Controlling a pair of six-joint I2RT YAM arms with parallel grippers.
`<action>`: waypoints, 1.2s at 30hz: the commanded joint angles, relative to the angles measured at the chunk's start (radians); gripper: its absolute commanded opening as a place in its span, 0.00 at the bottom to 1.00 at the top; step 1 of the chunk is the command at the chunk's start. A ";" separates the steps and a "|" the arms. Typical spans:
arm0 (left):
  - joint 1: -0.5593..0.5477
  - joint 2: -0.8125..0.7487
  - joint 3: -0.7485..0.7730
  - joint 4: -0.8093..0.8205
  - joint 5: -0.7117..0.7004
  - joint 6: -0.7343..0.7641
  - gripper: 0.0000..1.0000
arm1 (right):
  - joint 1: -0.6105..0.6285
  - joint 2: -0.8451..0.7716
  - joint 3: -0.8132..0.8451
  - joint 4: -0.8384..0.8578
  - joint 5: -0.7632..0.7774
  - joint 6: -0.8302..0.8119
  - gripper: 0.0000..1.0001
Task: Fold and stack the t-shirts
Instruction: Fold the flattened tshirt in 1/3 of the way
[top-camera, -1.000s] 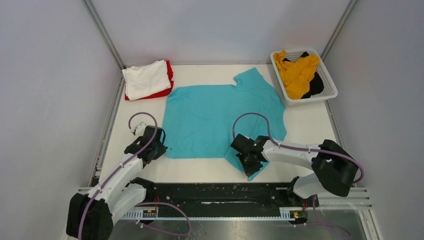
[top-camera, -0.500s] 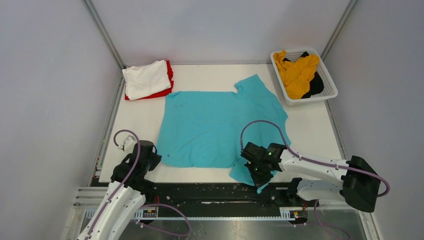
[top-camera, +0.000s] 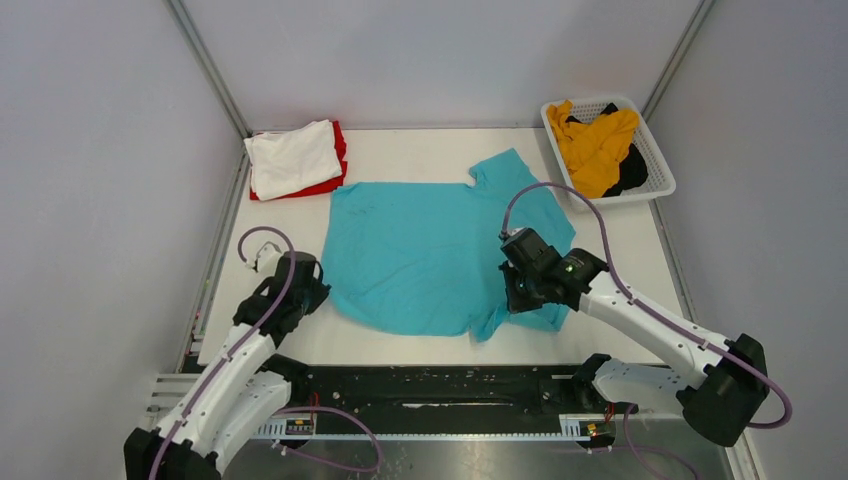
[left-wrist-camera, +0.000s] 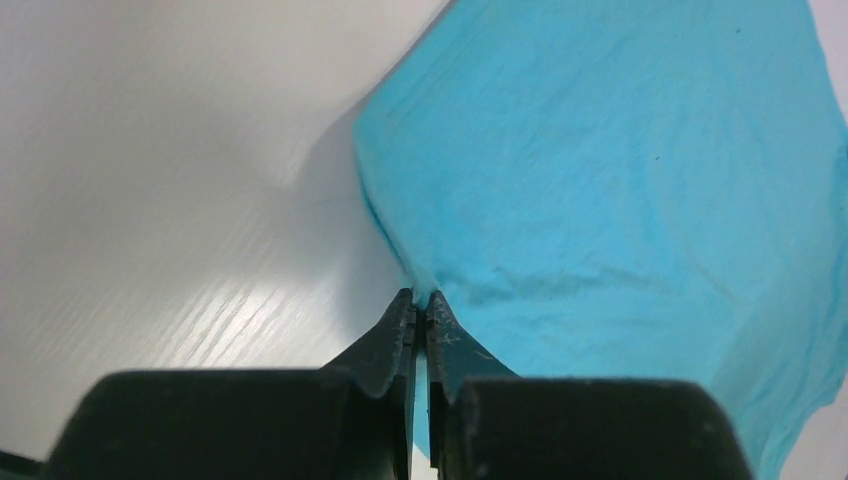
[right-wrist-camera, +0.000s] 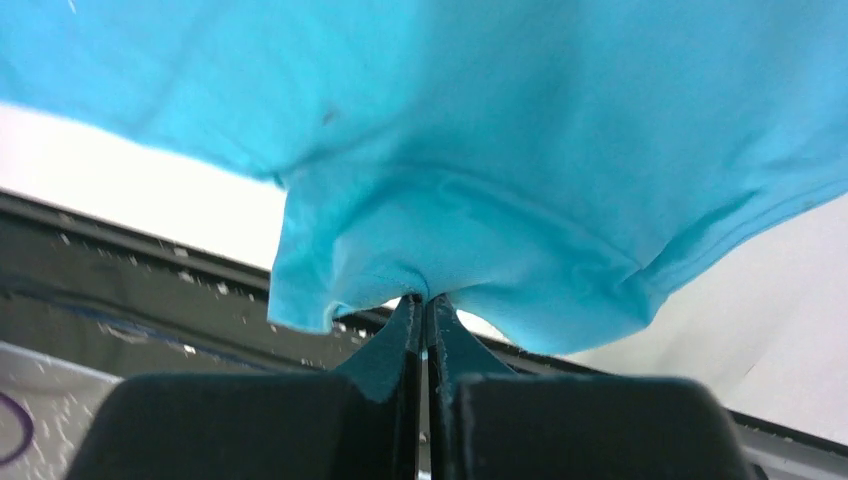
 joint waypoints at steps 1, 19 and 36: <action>0.002 0.115 0.091 0.164 -0.043 0.038 0.00 | -0.074 0.022 0.099 0.054 0.103 -0.067 0.00; 0.136 0.478 0.284 0.295 -0.071 0.118 0.00 | -0.366 0.227 0.258 0.200 0.089 -0.133 0.00; 0.179 0.917 0.552 0.294 -0.015 0.199 0.41 | -0.533 0.729 0.637 0.176 0.041 -0.228 0.25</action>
